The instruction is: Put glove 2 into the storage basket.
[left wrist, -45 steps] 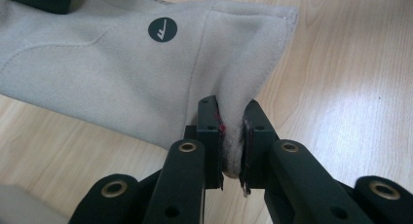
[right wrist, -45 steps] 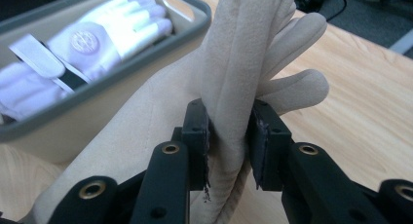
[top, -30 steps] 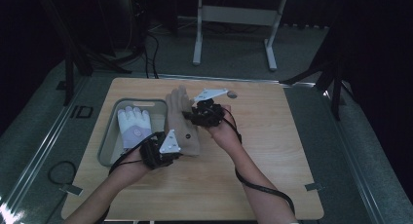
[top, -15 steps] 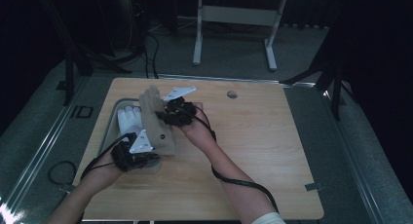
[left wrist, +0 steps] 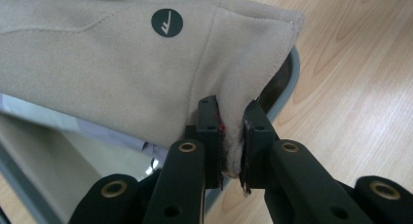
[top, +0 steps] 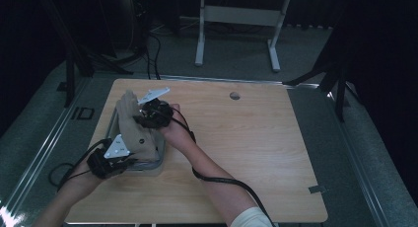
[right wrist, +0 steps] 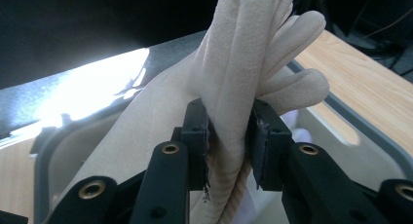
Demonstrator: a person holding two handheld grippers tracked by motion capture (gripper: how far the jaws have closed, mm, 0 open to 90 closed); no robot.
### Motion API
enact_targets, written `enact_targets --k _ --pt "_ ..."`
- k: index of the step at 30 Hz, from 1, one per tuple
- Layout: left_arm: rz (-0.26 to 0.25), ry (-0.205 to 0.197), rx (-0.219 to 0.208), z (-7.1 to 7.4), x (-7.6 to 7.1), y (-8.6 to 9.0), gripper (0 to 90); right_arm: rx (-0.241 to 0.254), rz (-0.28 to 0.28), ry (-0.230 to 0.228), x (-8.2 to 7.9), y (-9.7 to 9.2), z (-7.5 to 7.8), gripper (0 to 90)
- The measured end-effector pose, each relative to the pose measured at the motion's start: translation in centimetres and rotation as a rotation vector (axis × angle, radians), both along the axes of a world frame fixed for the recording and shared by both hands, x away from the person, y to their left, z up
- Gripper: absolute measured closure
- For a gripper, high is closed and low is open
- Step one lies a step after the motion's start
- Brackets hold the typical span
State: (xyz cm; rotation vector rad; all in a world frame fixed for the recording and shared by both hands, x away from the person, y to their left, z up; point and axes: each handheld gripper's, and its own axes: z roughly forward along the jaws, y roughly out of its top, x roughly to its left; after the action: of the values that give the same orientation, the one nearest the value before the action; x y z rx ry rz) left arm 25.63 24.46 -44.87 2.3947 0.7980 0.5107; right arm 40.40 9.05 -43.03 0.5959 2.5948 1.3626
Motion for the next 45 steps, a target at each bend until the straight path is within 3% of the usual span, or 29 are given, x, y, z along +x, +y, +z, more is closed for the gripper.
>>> enact_targets --k 8,12,17,21,26,28,29,30,31,32,33,34,35,37,39,41,45 --pt "0.018 0.039 -0.008 -1.2 0.8 0.5 81.6 -0.044 -0.002 0.004 0.6 1.5 -1.5 70.8" --pt "0.023 0.064 -0.023 -1.7 1.2 0.6 81.6 -0.073 -0.007 0.028 1.2 1.7 -2.5 70.6" --pt "0.021 0.071 -0.012 -1.9 1.5 0.3 81.4 -0.127 -0.016 0.066 2.0 2.1 -4.3 69.1" --pt "0.028 0.089 -0.035 -2.4 1.9 0.5 81.2 -0.124 -0.023 0.082 2.6 1.9 -5.2 65.2" --pt "0.027 0.101 -0.057 -2.5 2.0 0.7 80.2 -0.110 -0.023 0.095 2.9 1.3 -5.1 59.1" --pt "0.027 0.104 -0.059 -2.3 2.0 0.8 79.2 -0.101 -0.026 0.100 2.9 1.0 -4.8 50.2" --pt "0.030 0.106 -0.067 -2.2 2.0 0.9 77.5 -0.096 -0.026 0.111 2.9 0.9 -4.7 44.1" --pt "0.030 0.106 -0.067 -2.2 2.0 0.9 74.0 -0.096 -0.026 0.111 2.9 0.9 -4.7 44.1" --pt "0.035 0.101 -0.105 -1.6 1.9 1.2 74.0 -0.096 -0.020 0.111 2.9 0.8 -4.5 39.9" --pt "0.034 0.099 -0.106 -1.4 1.8 1.2 63.4 -0.091 -0.028 0.108 2.7 0.4 -4.1 31.3" --pt "0.037 0.095 -0.098 -1.1 1.7 1.1 59.3 -0.078 -0.006 0.114 2.7 0.1 -3.8 26.0" --pt "0.036 0.079 -0.094 -0.8 1.5 1.0 49.2 -0.056 -0.002 0.093 2.5 -0.6 -3.2 24.5" --pt "0.034 0.074 -0.109 -0.6 1.4 0.8 49.2 -0.056 -0.002 0.093 2.5 -0.6 -3.2 24.5" --pt "0.049 0.067 -0.144 -0.1 1.3 0.6 39.7 -0.005 0.031 0.099 2.1 -1.1 -2.5 18.1" --pt "0.048 0.062 -0.181 0.3 1.3 0.4 28.9 -0.009 0.037 0.089 1.7 -1.5 -2.1 15.2" --pt "0.058 0.036 -0.220 0.7 1.4 0.3 24.3 -0.017 0.034 0.083 1.3 -1.9 -1.8 14.6" --pt "0.066 0.007 -0.245 0.9 1.7 -0.3 15.6 -0.026 0.043 0.069 0.8 -3.1 -1.6 14.0"
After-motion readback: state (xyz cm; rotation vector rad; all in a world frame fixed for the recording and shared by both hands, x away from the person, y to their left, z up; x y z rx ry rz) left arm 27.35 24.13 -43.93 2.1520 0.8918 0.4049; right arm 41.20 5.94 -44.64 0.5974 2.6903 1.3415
